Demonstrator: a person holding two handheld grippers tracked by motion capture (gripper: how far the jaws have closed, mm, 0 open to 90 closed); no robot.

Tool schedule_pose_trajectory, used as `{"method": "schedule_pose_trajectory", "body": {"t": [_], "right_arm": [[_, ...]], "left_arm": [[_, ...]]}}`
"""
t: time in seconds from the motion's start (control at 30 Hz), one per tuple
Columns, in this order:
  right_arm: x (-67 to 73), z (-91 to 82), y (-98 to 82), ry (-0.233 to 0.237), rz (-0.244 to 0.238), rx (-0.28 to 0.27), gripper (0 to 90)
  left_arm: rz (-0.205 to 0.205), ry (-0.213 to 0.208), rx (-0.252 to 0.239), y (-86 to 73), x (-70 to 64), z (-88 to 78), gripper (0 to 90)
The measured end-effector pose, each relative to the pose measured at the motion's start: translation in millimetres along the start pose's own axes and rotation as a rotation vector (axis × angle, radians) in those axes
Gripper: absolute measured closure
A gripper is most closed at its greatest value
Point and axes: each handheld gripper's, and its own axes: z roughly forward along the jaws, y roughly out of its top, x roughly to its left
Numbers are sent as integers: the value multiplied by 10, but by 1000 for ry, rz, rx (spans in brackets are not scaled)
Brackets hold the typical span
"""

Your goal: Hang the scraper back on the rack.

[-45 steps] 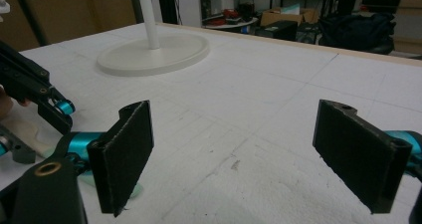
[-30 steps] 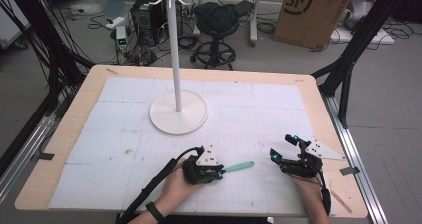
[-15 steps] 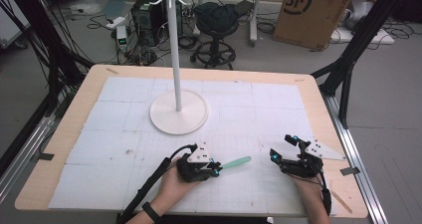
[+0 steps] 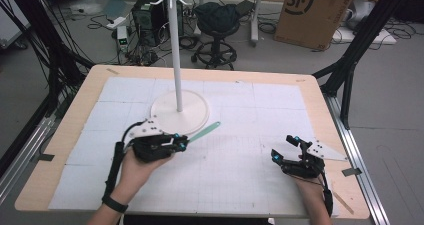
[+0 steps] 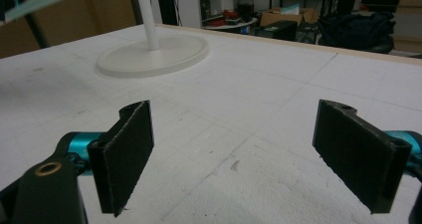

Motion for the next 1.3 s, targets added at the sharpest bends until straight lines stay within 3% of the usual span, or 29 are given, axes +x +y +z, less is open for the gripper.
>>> {"method": "schedule_pose_trajectory", "body": {"t": [0.2, 0.37, 0.53, 0.63, 0.87, 1.3], "right_arm": [[0, 1, 2, 6, 11, 9, 160], [-9, 0, 2, 7, 19, 5, 160], [-12, -1, 1, 6, 22, 3, 160], [-11, 0, 2, 7, 24, 2, 160], [-10, 0, 2, 7, 29, 3, 160], [-13, -1, 3, 11, 25, 5, 160]], "left_arm": [[6, 41, -39, 246, 223, -468, 807], [-2, 91, -107, 514, 386, -878, 807], [25, 120, -149, 832, 479, -1181, 807], [48, 134, -163, 1016, 515, -1292, 807], [50, 146, -184, 1375, 587, -1481, 806], [50, 159, -174, 1773, 663, -1711, 807]]}}
